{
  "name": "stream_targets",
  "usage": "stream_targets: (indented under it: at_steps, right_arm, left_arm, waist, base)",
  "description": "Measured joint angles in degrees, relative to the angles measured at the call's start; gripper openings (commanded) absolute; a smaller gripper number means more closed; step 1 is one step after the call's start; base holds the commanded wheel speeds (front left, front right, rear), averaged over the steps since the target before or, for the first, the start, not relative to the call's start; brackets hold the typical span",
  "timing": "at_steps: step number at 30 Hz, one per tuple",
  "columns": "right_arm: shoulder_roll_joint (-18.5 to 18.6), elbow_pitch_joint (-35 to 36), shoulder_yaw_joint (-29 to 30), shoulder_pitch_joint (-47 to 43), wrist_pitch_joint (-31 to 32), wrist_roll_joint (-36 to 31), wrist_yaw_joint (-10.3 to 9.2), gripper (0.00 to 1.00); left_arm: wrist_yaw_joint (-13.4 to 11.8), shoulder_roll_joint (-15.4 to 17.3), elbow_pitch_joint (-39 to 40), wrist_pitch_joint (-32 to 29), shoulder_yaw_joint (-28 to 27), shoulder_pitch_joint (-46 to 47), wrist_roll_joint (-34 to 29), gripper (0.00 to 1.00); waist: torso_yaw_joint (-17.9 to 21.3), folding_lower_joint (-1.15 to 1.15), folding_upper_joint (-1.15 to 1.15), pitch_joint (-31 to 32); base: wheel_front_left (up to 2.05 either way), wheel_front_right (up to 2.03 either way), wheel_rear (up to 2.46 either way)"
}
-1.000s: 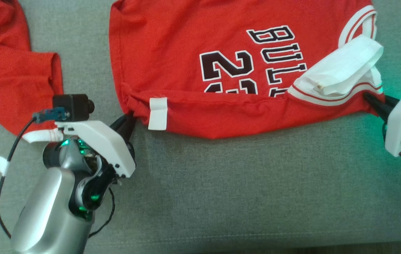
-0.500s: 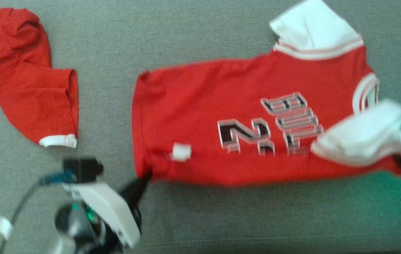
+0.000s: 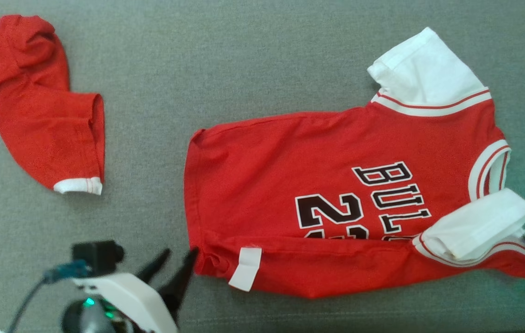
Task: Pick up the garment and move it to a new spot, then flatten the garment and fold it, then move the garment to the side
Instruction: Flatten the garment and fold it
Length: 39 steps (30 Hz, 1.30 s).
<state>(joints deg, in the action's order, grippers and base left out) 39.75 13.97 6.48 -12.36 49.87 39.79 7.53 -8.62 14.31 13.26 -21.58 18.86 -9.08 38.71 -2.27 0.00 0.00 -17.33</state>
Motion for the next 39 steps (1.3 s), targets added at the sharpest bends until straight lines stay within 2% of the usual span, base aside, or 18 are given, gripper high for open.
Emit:
stream_targets:
  at_steps: [3,5,8,10,12,13,17,21,26,31,32,33,34,35,36,37,38,39]
  right_arm:
    - [3.0,2.4,2.6,2.8,0.1,1.2,0.0,1.0]
    - [4.6,3.1,3.7,8.3,0.1,1.9,0.0,1.0]
    - [6.1,1.9,3.1,20.3,0.7,1.3,0.0,1.0]
    - [6.2,-0.7,0.6,28.8,1.7,-0.5,0.0,1.0]
    - [5.2,-4.4,-2.7,36.4,3.0,-3.7,0.0,1.0]
    - [5.2,-4.4,-2.7,36.4,3.0,-3.7,0.0,1.0]
    - [-0.5,-14.4,-8.6,47.2,2.9,-10.6,0.0,1.0]
    - [-4.9,-23.3,-11.8,52.5,1.0,-14.2,0.0,1.0]
    - [-5.3,-30.3,-13.7,56.7,-0.6,-16.4,0.0,1.0]
    - [-6.4,-33.9,-15.7,59.0,-1.7,-16.1,0.0,1.0]
    - [-6.5,-34.1,-16.1,59.2,-1.9,-15.9,0.0,1.0]
    - [-6.5,-34.3,-16.7,59.6,-2.0,-15.4,0.0,1.0]
    - [-6.5,-34.6,-17.1,60.0,-2.1,-15.0,0.0,1.0]
    - [-6.6,-35.0,-17.4,60.3,-2.5,-14.4,0.0,1.0]
    - [-6.7,-35.3,-17.6,60.4,-2.5,-13.8,0.0,1.0]
    - [-6.7,-35.5,-18.0,60.4,-2.7,-13.4,0.0,1.0]
    - [-6.8,-35.8,-18.4,60.4,-3.1,-13.0,0.0,0.52]
    - [-6.8,-36.0,-18.7,60.4,-3.4,-12.3,0.0,0.0]
  left_arm:
    - [0.0,2.4,2.3,-1.5,-1.3,1.4,-1.2,1.0]
    - [-0.2,2.9,3.2,-2.4,-1.4,5.1,-1.9,1.0]
    - [-0.4,2.2,2.2,-4.4,-1.2,15.4,-2.7,1.0]
    - [-0.1,0.8,-1.3,-5.4,-0.2,23.7,-3.3,1.0]
    - [0.8,-1.1,-5.8,-6.0,1.2,30.6,-3.5,1.0]
    - [0.8,-1.1,-5.8,-6.0,1.2,30.6,-3.5,1.0]
    - [3.1,-3.2,-14.1,-6.5,5.0,36.4,-5.7,1.0]
    - [4.7,-4.4,-17.4,-6.0,6.6,38.0,-5.8,1.0]
    - [5.7,-5.8,-19.6,-6.1,8.3,41.2,-5.9,1.0]
    - [6.6,-5.8,-20.9,-6.6,8.7,42.1,-5.9,1.0]
    - [6.7,-5.8,-20.9,-6.8,8.7,42.3,-5.9,0.97]
    - [6.7,-5.8,-20.9,-7.1,8.7,42.4,-5.8,0.71]
    - [6.7,-5.8,-21.0,-7.1,8.7,42.5,-5.8,0.49]
    - [6.7,-5.8,-21.1,-7.1,8.7,42.5,-5.8,0.4]
    - [6.7,-5.7,-21.3,-7.1,8.8,42.5,-5.8,0.13]
    - [6.7,-5.7,-21.6,-7.2,9.0,42.5,-5.8,0.0]
    - [7.1,-5.7,-21.7,-7.3,9.3,42.5,-5.8,0.0]
    - [7.3,-5.7,-21.7,-7.7,9.5,42.5,-5.8,0.0]
  waist:
    - [-0.1,0.0,0.0,-1.1]
    - [-0.4,0.0,0.0,-2.5]
    - [-1.2,0.0,0.0,-5.3]
    - [-2.0,0.01,0.0,-7.5]
    - [-2.9,0.02,0.0,-9.7]
    - [-2.9,0.02,0.0,-9.7]
    - [-5.5,0.02,0.0,-12.5]
    - [-7.9,0.01,0.0,-13.7]
    - [-9.2,0.01,0.0,-14.4]
    - [-9.0,0.0,0.0,-14.4]
    - [-8.9,0.0,0.0,-14.5]
    - [-8.8,0.0,0.0,-14.6]
    - [-8.7,0.0,0.0,-14.6]
    - [-8.6,0.01,0.0,-14.6]
    - [-8.5,0.0,0.0,-14.5]
    - [-8.4,0.0,0.0,-14.4]
    - [-8.3,0.0,0.0,-14.3]
    - [-8.1,0.0,0.0,-14.2]
  base:
    - [0.0,0.0,0.0]
    - [0.0,0.0,0.0]
    - [0.0,0.0,0.0]
    - [0.0,0.0,0.0]
    - [0.0,0.0,0.0]
    - [0.0,0.0,0.0]
    - [0.0,0.0,0.0]
    - [0.0,0.0,0.0]
    - [0.0,0.0,0.0]
    - [0.0,0.0,0.0]
    - [0.0,0.0,0.0]
    - [0.0,0.0,0.0]
    - [0.0,0.0,0.0]
    - [0.0,0.0,0.0]
    - [0.0,0.0,0.0]
    - [0.0,0.0,0.0]
    - [0.0,0.0,0.0]
    - [0.0,0.0,0.0]
